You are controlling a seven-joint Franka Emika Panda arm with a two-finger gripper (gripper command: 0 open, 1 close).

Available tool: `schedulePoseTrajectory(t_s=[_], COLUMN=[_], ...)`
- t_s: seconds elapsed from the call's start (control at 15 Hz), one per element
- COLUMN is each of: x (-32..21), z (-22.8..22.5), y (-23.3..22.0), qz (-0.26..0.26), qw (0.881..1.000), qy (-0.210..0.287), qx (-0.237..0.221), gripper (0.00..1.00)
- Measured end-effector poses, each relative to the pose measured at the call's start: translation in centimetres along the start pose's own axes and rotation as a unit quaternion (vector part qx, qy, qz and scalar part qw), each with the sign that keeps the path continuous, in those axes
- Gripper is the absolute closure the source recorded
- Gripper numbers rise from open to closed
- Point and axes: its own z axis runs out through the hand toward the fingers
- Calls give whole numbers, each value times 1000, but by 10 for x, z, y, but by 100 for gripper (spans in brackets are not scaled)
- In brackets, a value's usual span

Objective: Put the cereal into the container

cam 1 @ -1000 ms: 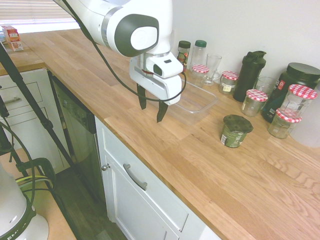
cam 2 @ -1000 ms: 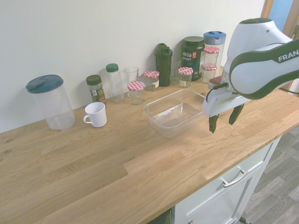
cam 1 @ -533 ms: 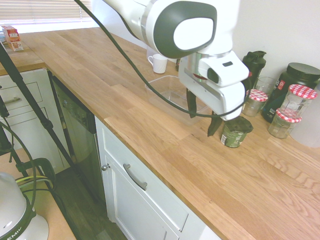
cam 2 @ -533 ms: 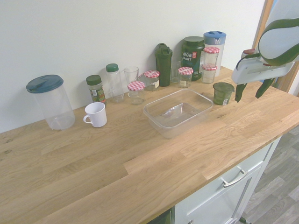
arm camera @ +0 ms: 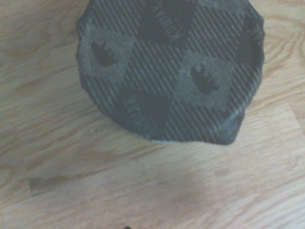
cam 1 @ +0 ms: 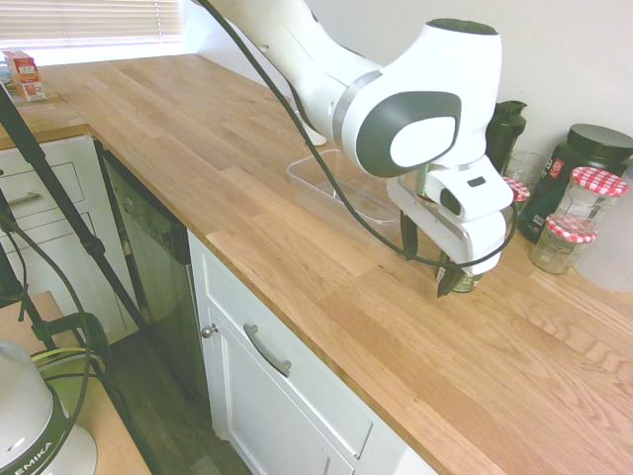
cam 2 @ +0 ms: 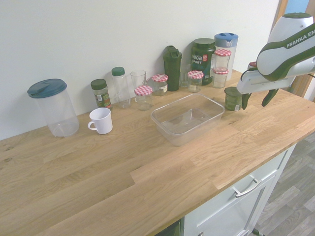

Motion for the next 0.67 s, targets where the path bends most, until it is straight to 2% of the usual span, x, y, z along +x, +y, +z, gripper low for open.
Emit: schedulePoseTrajectory(t_s=[0.67], x=[26], z=[40], y=[-52], qz=[22], qw=[1000], qy=[-6], qx=[8], gripper=[0])
